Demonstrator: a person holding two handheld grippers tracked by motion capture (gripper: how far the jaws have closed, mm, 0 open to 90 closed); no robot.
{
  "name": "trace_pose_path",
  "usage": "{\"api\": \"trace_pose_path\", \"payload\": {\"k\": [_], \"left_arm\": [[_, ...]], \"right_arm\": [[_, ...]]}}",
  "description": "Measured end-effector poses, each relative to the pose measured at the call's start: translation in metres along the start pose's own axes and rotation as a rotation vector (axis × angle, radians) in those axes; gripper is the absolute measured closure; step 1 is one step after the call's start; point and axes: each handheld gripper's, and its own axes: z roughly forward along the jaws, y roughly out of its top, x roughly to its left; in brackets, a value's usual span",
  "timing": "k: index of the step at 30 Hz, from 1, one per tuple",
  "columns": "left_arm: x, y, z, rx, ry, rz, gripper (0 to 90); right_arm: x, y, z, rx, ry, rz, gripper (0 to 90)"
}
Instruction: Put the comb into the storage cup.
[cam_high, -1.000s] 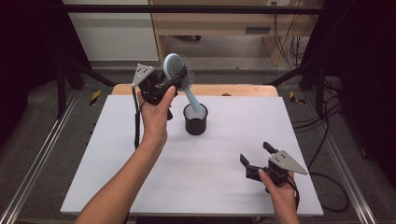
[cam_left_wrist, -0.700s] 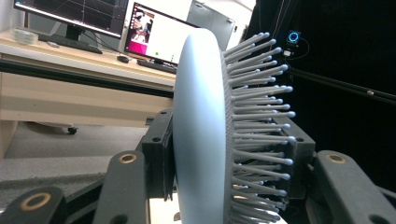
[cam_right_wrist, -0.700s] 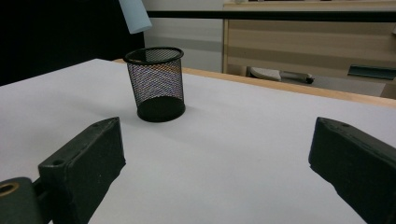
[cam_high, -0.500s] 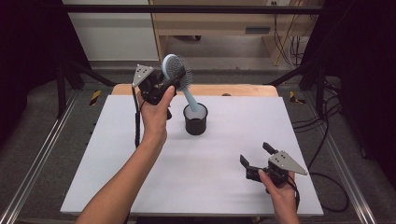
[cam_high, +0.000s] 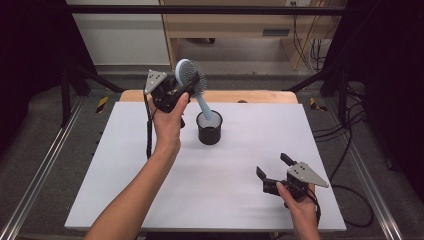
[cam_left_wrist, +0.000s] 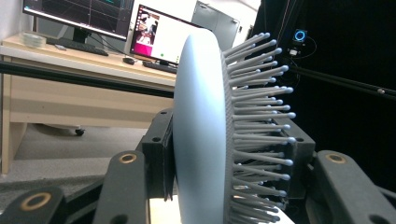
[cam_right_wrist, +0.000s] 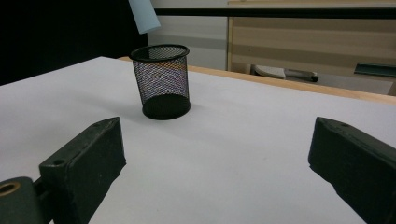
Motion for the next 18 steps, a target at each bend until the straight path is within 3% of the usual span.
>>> {"api": "trace_pose_path", "payload": {"k": [2, 5, 18], "left_arm": [[-0.001, -0.002, 0.002, 0.007, 0.004, 0.007, 49.2], [-0.002, -0.007, 0.006, 0.023, 0.017, 0.048, 49.2], [0.003, -0.018, 0.016, 0.034, 0.028, -0.001, 49.2]], "right_arm": [[0.0, 0.0, 0.0, 0.001, 0.002, 0.002, 3.8], [0.0, 0.0, -0.001, 0.002, 0.005, 0.003, 3.7], [0.0, 0.0, -0.001, 0.011, 0.006, -0.008, 3.9]]}}
